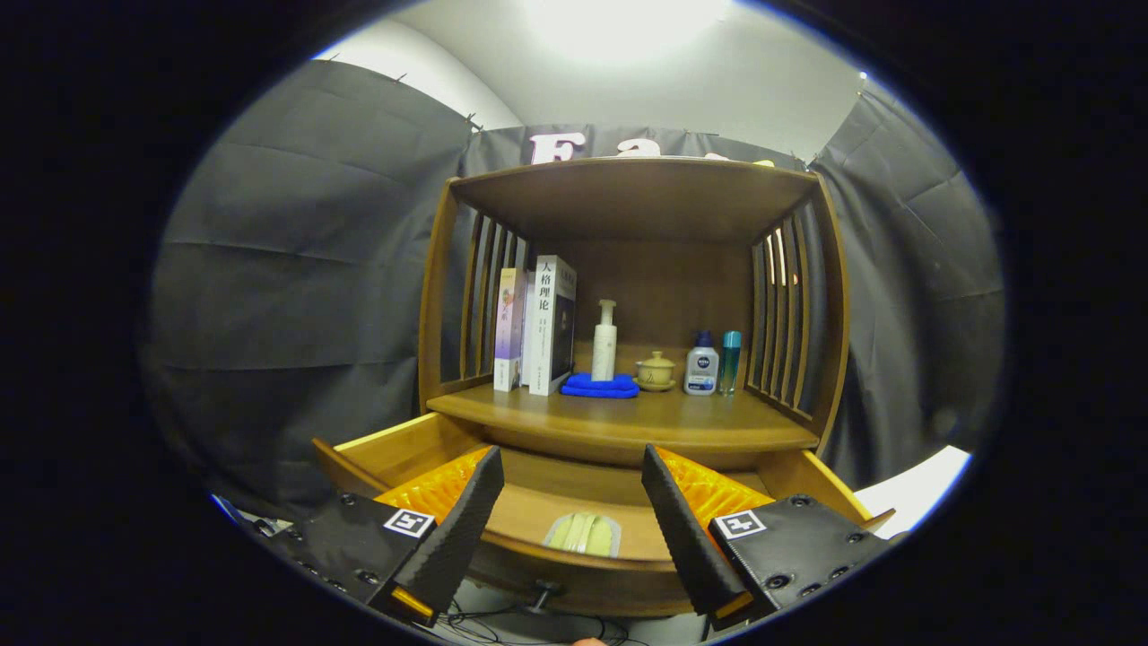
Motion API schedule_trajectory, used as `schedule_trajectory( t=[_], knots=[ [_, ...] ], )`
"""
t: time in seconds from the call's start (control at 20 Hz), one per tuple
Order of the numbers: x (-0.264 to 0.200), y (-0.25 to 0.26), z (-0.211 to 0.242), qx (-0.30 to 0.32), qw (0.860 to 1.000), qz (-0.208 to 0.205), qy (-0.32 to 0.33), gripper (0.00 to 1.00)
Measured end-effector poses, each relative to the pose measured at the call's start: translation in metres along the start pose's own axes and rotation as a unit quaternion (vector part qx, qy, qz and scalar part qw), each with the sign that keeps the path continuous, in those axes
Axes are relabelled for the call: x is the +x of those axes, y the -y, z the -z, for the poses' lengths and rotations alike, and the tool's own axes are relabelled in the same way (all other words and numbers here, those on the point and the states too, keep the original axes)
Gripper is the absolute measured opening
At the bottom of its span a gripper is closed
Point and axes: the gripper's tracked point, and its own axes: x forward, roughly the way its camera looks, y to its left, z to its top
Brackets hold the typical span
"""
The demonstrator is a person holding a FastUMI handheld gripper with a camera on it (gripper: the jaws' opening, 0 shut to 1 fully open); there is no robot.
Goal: Pull open the drawer, take out the items inside it, and place them on the countertop above the cabinet.
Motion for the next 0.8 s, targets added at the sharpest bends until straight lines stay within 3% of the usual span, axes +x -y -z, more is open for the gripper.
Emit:
schedule_trajectory(
  t=[0.4, 0.8],
  knots=[
    [0.051, 0.008, 0.003, 0.028, 0.994, -0.042, -0.098, 0.98],
    [0.086, 0.023, 0.081, 0.073, 0.959, -0.055, -0.268, 0.96]
  ],
)
